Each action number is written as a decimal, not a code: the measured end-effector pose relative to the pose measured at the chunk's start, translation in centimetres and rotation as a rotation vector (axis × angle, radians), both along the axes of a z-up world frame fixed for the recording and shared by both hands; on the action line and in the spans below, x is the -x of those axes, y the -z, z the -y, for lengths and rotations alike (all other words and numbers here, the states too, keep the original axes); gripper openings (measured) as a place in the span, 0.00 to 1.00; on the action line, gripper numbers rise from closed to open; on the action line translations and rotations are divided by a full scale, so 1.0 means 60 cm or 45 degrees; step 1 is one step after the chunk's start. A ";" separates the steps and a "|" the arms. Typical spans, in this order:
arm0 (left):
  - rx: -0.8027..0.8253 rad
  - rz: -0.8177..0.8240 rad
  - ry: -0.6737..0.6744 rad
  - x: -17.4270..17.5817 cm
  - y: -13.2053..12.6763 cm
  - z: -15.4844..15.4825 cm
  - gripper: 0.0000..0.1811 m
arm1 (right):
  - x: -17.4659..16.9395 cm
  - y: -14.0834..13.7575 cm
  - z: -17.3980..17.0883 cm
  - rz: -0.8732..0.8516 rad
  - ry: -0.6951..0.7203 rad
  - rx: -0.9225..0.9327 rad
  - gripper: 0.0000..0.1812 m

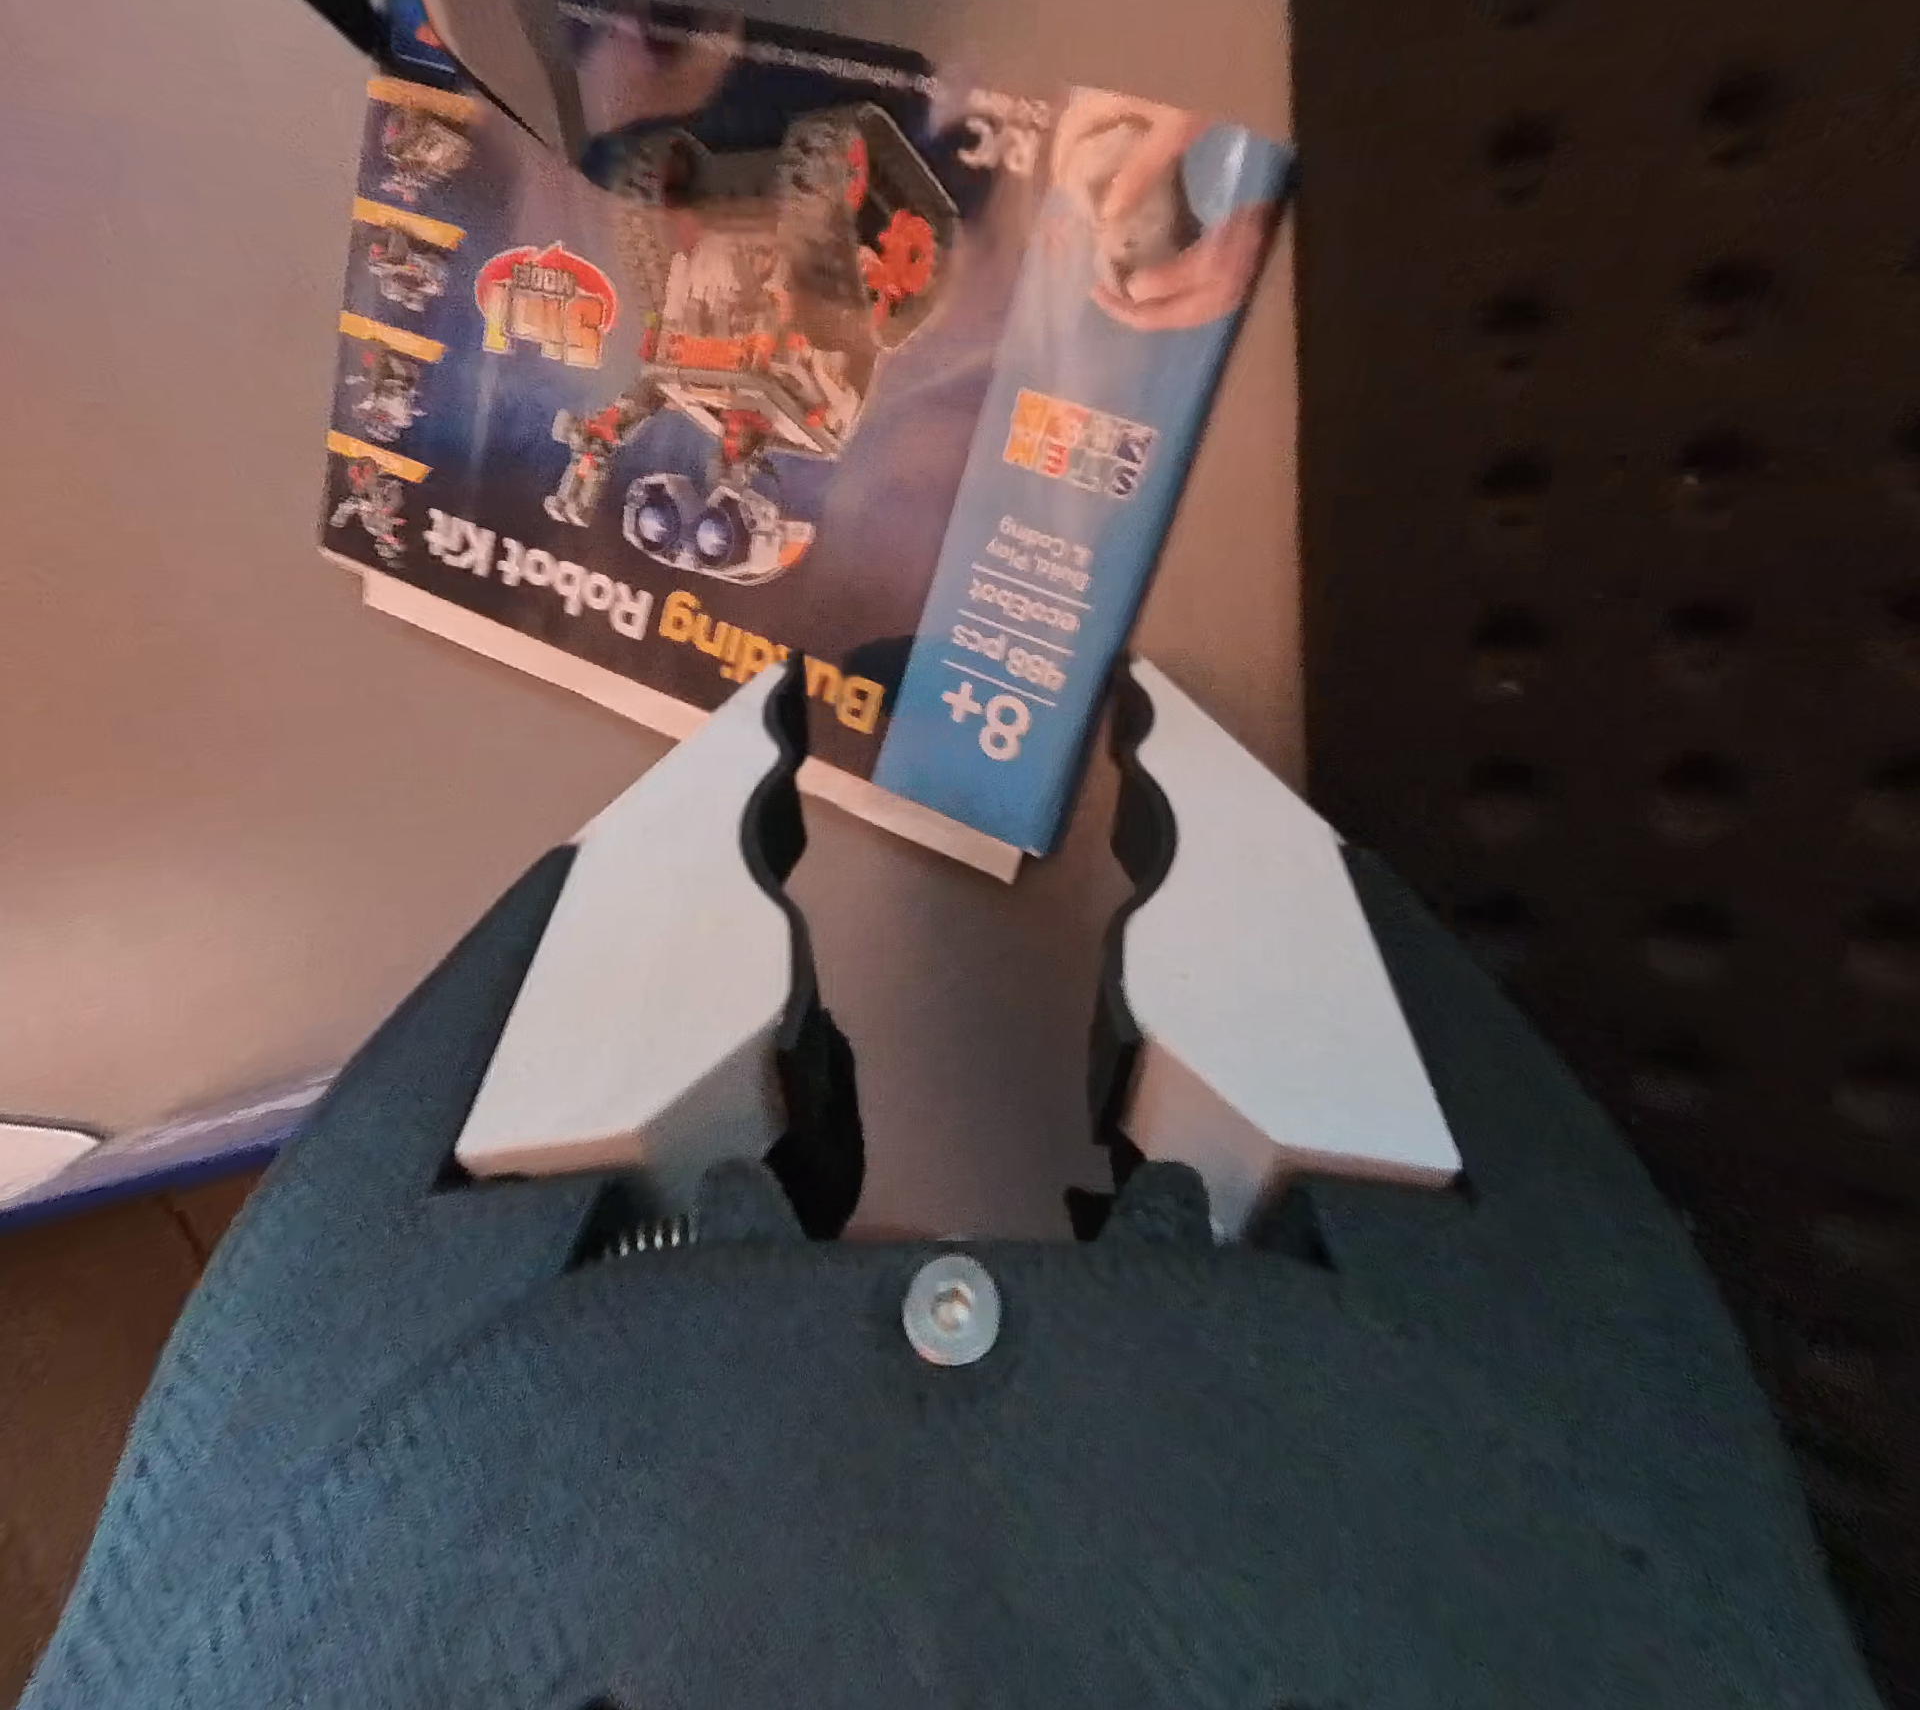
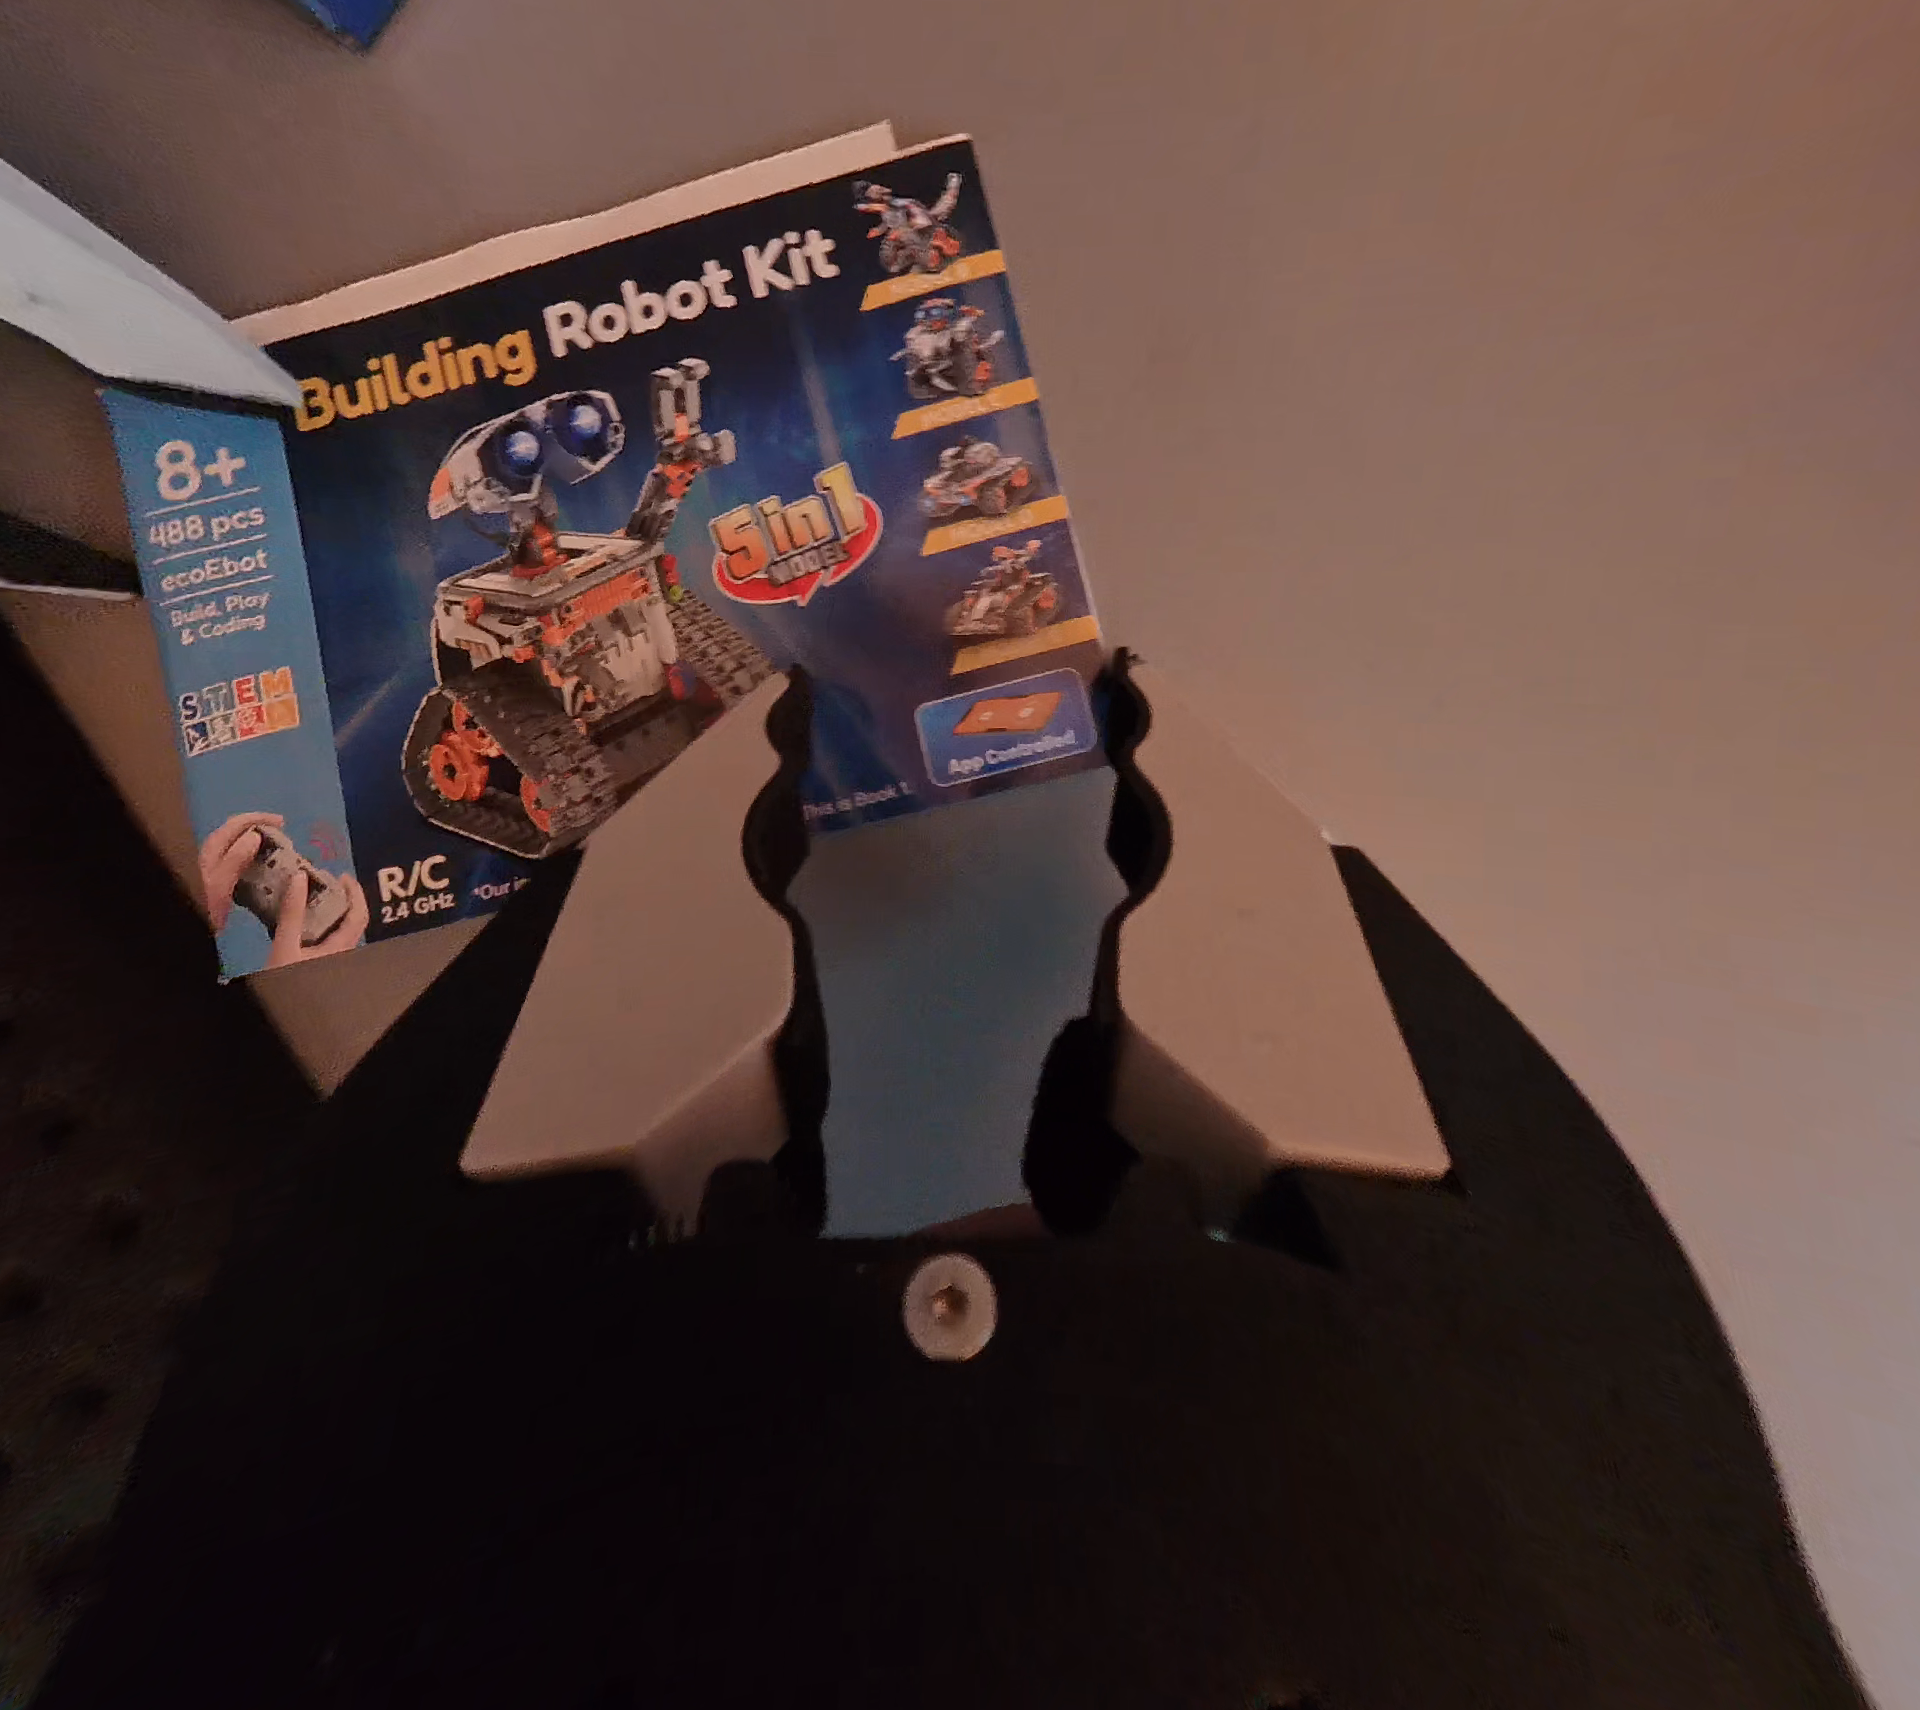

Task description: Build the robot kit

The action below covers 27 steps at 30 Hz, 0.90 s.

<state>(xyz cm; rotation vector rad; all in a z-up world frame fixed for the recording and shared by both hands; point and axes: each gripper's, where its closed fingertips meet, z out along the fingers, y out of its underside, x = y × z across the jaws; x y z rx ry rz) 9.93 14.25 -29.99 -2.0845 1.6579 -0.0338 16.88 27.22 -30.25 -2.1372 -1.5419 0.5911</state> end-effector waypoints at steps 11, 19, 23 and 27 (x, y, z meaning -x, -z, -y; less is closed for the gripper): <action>-0.254 -0.228 -0.099 0.035 -0.007 -0.137 0.23 | -0.144 -0.001 0.026 0.076 0.353 0.021 0.19; -0.255 0.041 -0.200 0.009 -0.046 -0.177 0.22 | -0.182 -0.017 0.077 0.123 0.311 -0.147 0.21; -0.081 0.266 -0.120 -0.049 -0.054 -0.115 0.28 | -0.165 -0.031 0.061 0.013 0.282 -0.172 0.27; -0.132 0.186 -0.077 -0.062 -0.017 -0.108 0.29 | -0.139 -0.019 0.063 0.035 0.167 -0.204 0.31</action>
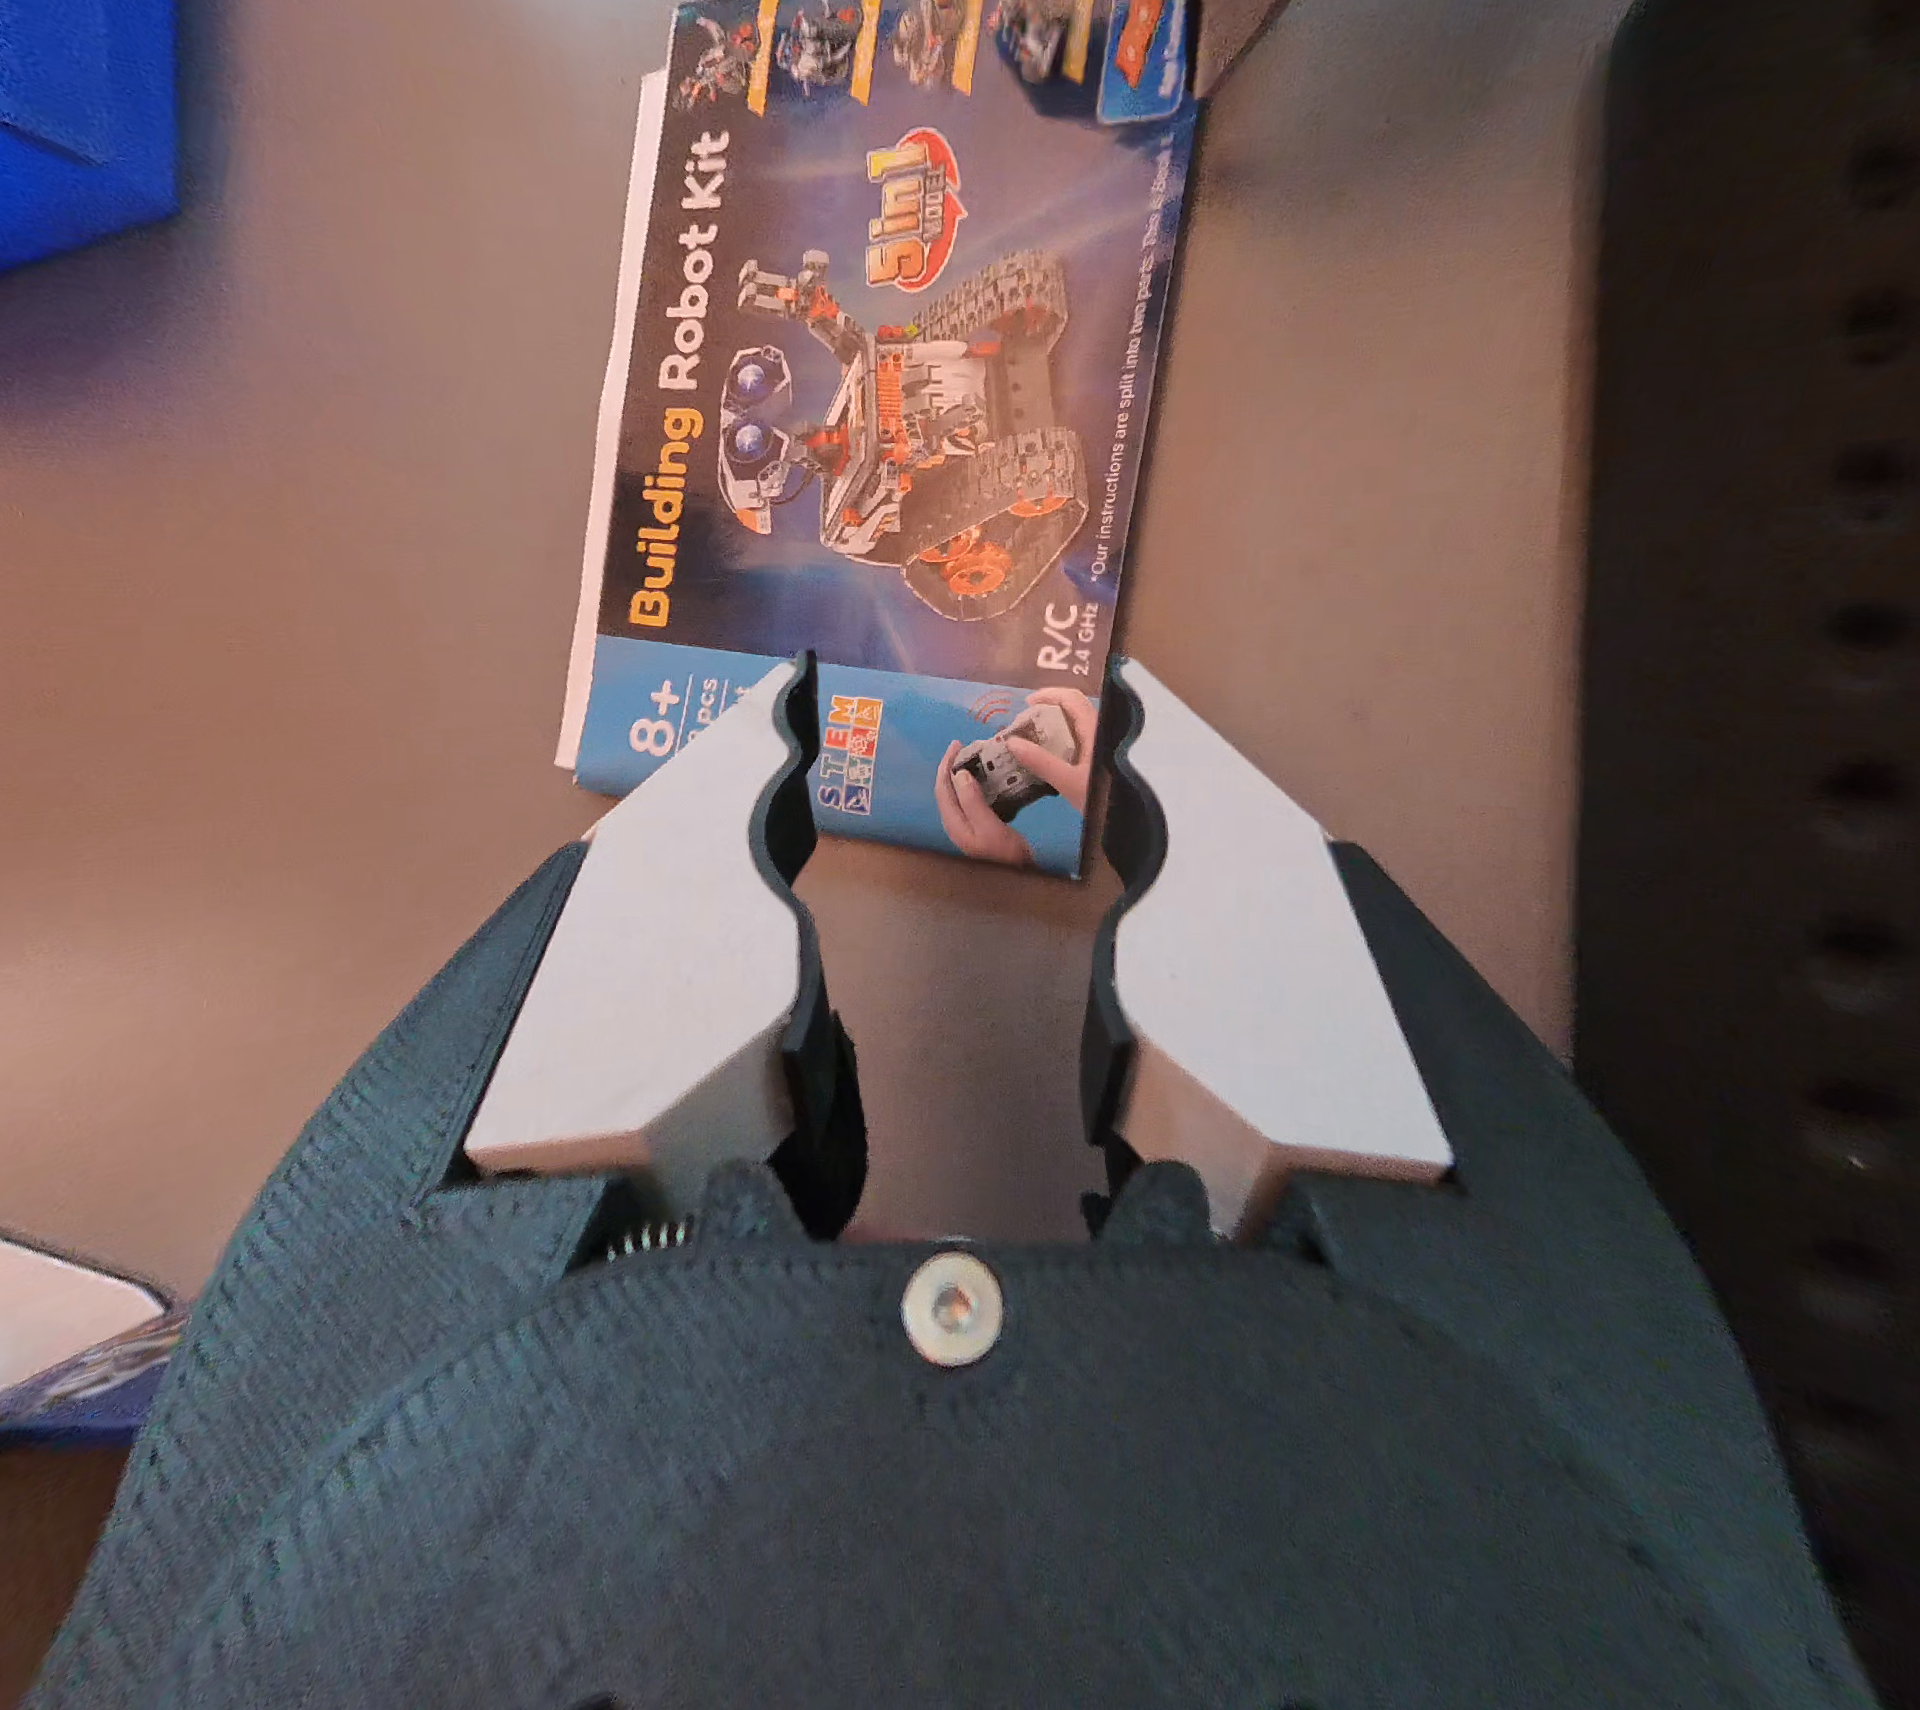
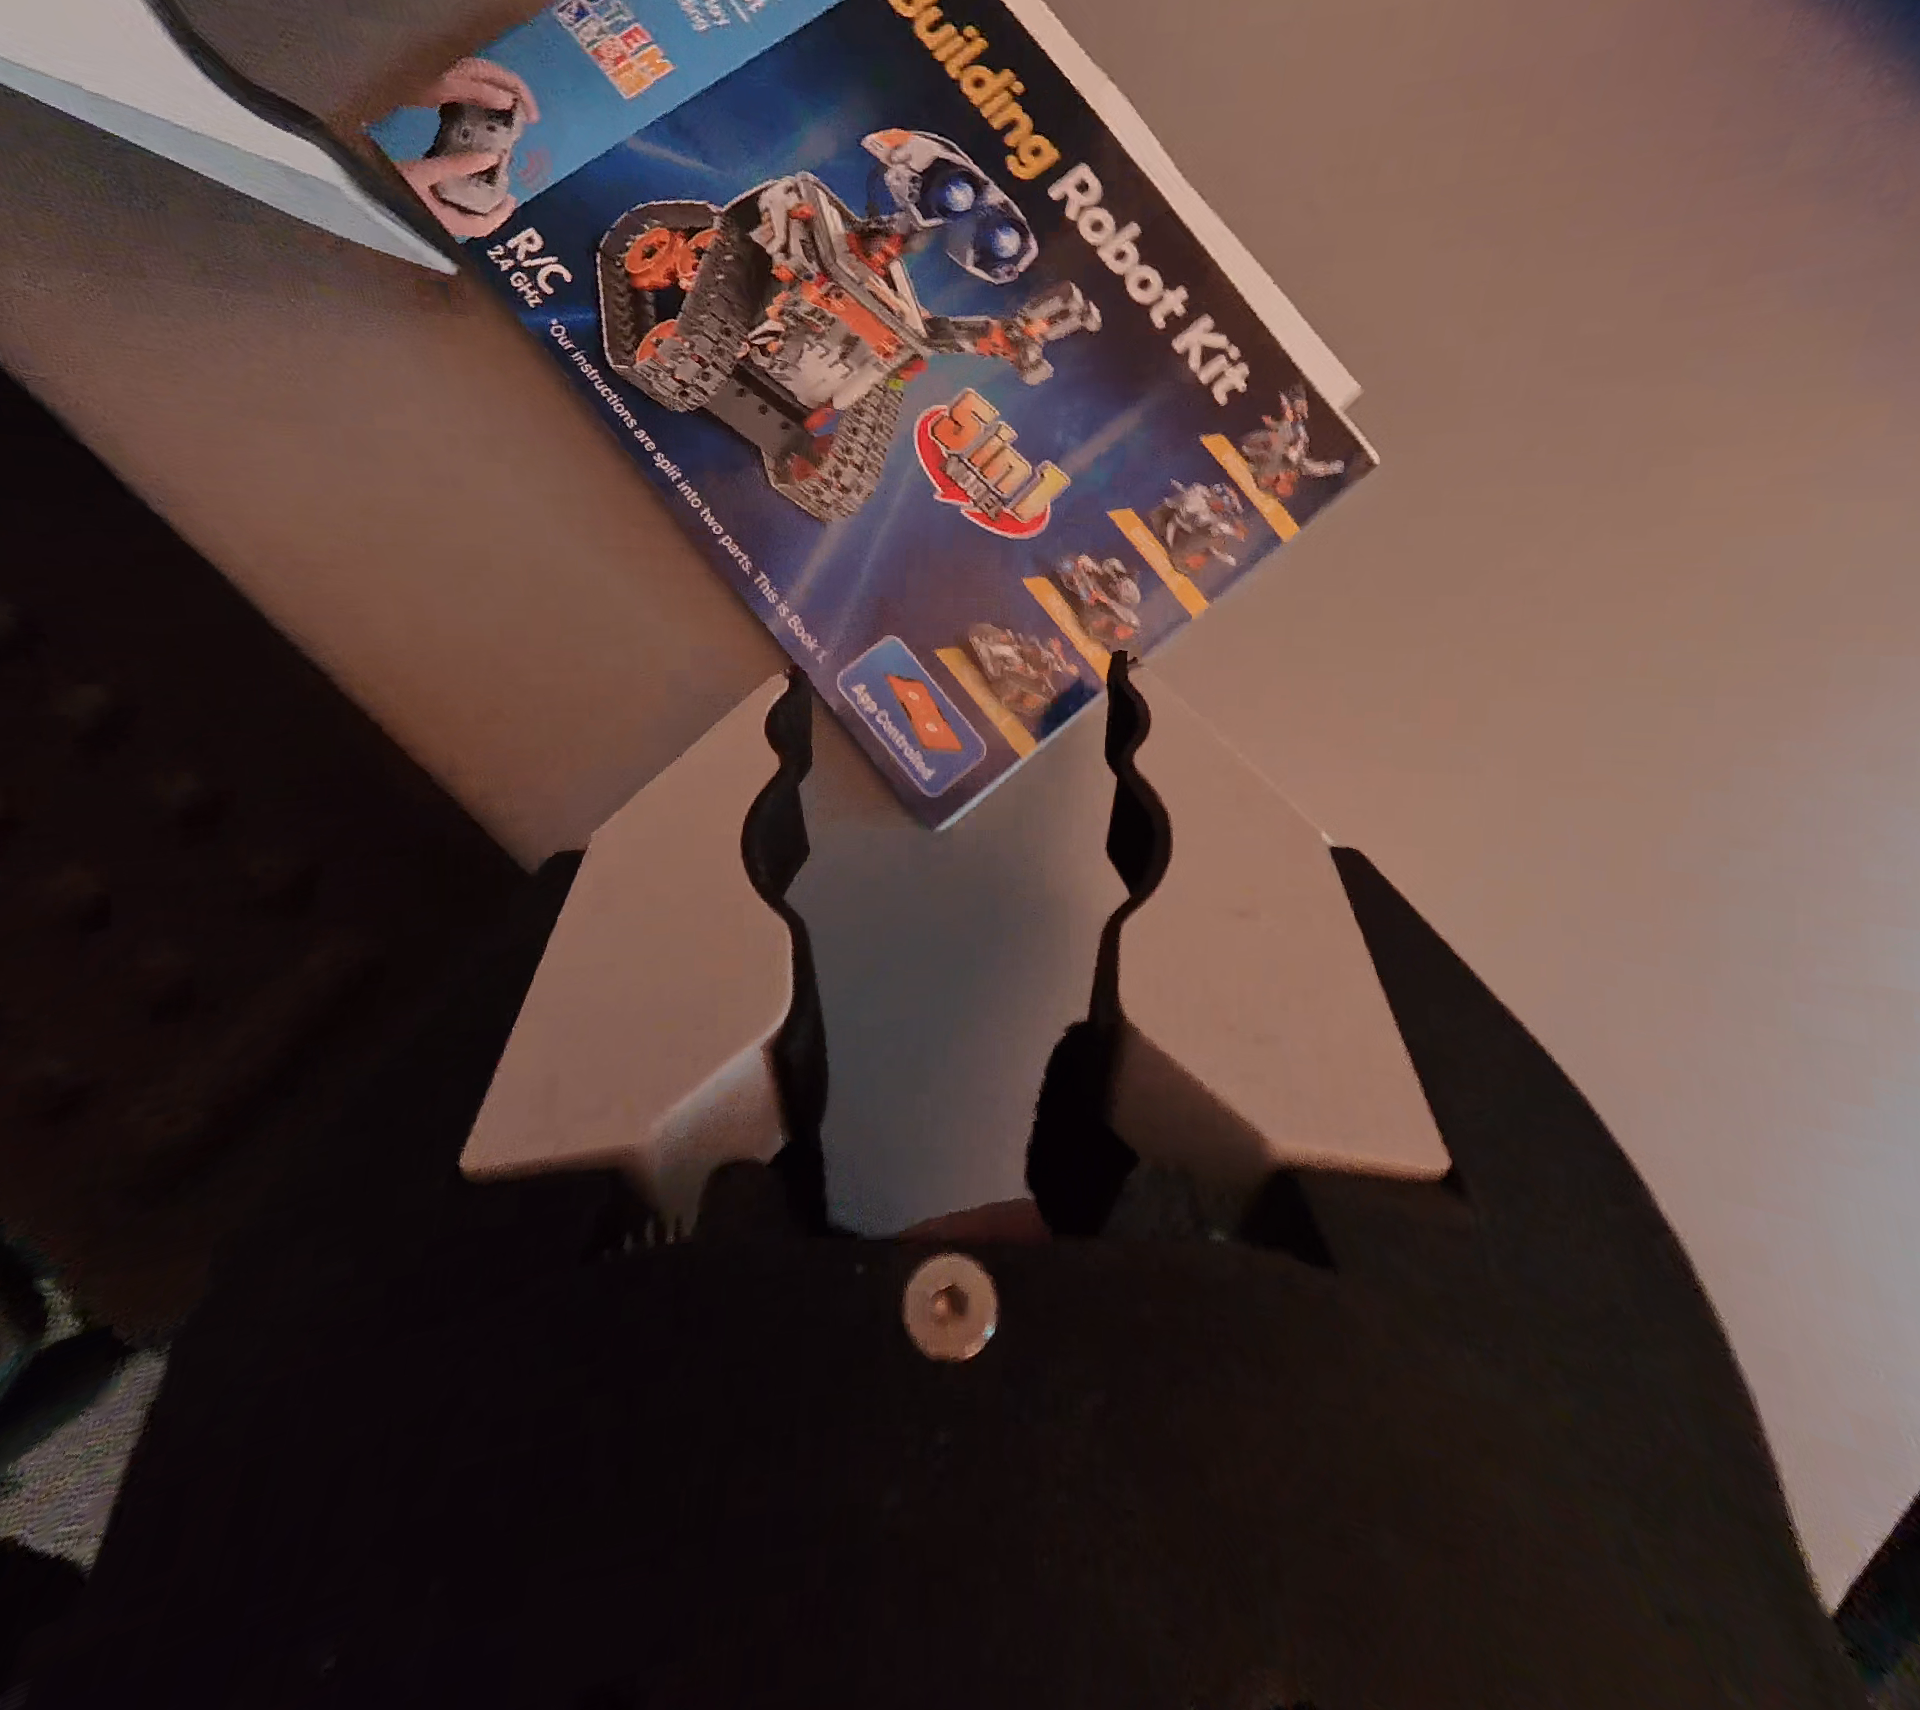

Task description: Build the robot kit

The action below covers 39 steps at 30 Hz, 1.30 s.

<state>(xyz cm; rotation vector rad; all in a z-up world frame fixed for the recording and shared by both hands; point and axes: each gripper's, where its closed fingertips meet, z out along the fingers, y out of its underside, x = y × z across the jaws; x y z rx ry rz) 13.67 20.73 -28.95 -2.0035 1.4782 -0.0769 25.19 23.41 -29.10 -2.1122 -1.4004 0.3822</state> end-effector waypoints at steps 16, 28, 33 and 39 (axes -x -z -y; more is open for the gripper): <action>0.097 0.087 -0.081 0.007 0.020 -0.005 0.04 | 0.007 0.014 -0.115 -0.079 -0.027 0.052 0.41; 0.158 0.151 -0.087 0.007 0.019 -0.003 0.03 | 0.009 0.014 -0.137 -0.087 -0.003 0.009 0.29; 0.150 0.147 -0.089 0.007 0.018 -0.002 0.03 | 0.002 0.011 -0.149 -0.042 0.014 -0.067 0.19; 0.151 0.149 -0.089 0.008 0.017 0.000 0.03 | -0.014 0.008 -0.163 0.022 0.055 -0.196 0.00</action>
